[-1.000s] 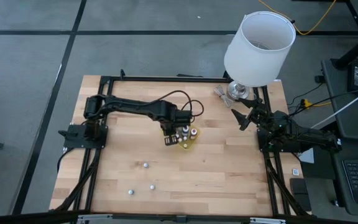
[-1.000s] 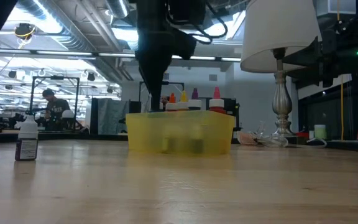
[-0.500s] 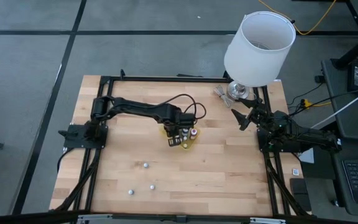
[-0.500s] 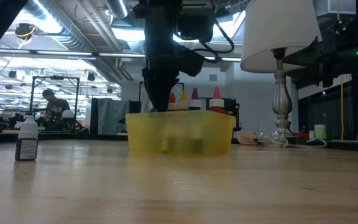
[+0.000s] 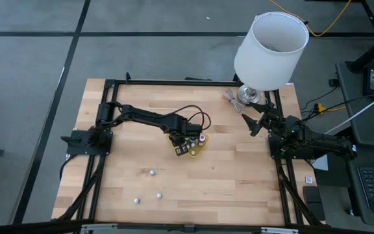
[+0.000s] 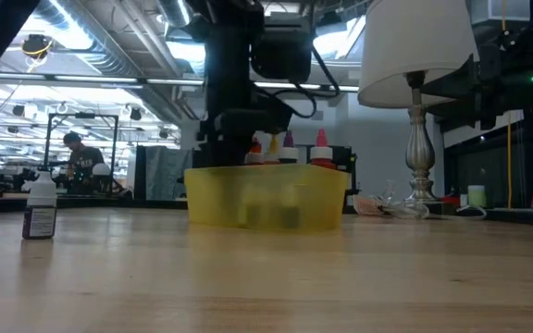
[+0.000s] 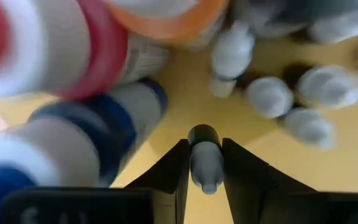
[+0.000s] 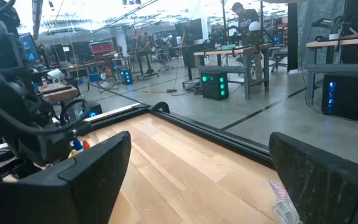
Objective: Pick & Place food coloring
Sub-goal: Put the small blue food coloring bottle into the yellow bin, then put the small purple food coloring bottle into the yellow bin, then put the small black food coloring bottle into the yellow bin
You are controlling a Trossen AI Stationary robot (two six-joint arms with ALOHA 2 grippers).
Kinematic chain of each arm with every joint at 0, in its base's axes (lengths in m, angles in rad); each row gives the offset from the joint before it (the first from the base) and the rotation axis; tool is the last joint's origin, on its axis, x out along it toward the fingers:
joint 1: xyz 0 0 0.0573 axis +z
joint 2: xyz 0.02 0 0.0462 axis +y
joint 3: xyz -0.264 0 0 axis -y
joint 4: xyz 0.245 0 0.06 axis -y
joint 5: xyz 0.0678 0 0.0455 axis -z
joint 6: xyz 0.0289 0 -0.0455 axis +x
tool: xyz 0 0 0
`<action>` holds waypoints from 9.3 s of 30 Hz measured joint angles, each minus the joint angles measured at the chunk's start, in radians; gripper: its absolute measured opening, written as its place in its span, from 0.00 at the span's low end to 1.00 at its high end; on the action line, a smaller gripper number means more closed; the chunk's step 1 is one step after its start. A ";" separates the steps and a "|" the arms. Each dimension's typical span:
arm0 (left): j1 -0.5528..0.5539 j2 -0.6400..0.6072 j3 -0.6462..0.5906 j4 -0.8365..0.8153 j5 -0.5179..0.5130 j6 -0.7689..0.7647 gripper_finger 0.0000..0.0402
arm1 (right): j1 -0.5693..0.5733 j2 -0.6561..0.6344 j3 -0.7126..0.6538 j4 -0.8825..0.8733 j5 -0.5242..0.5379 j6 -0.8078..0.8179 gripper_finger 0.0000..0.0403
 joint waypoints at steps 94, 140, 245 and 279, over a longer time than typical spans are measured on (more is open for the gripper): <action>-0.487 -0.194 -0.302 0.006 0.109 -0.147 0.59 | 0.000 0.000 0.000 0.000 0.000 0.000 0.95; -0.282 -0.271 -0.120 -0.133 0.106 -0.041 0.16 | 0.000 0.000 0.000 0.000 0.000 0.000 0.95; -0.283 -0.034 0.383 -0.455 0.069 0.115 0.69 | 0.000 0.000 0.000 0.000 0.000 0.000 0.95; -0.644 0.096 0.381 -0.329 0.110 -0.613 0.70 | 0.000 0.000 0.000 0.000 0.000 0.000 0.95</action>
